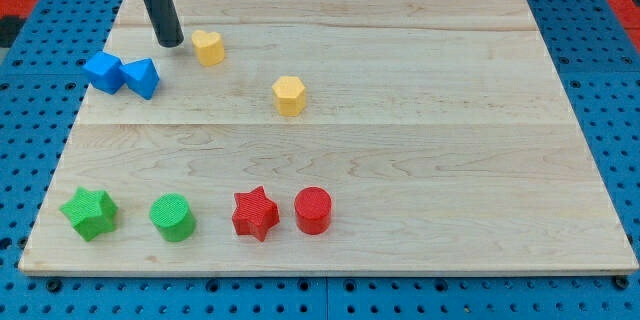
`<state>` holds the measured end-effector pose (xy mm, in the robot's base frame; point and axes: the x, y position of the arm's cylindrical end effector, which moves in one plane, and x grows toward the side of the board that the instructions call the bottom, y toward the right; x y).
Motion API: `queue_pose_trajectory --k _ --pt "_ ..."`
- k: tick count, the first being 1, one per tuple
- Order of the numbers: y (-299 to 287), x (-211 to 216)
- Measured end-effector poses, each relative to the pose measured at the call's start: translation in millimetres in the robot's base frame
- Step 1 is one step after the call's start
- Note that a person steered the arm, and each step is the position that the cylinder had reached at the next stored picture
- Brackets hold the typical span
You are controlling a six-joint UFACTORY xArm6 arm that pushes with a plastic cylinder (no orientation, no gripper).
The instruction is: Place the yellow heart to the top of the blue triangle
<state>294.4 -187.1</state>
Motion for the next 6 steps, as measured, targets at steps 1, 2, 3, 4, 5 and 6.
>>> queue_pose_trajectory --k 1,2,3,4,5,6 --pt "33.7 -46.1" --pt "87.3 2.9" --pt "71.5 29.5" --pt "24.0 30.6" --pt "37.4 3.3" --pt "8.2 -3.0"
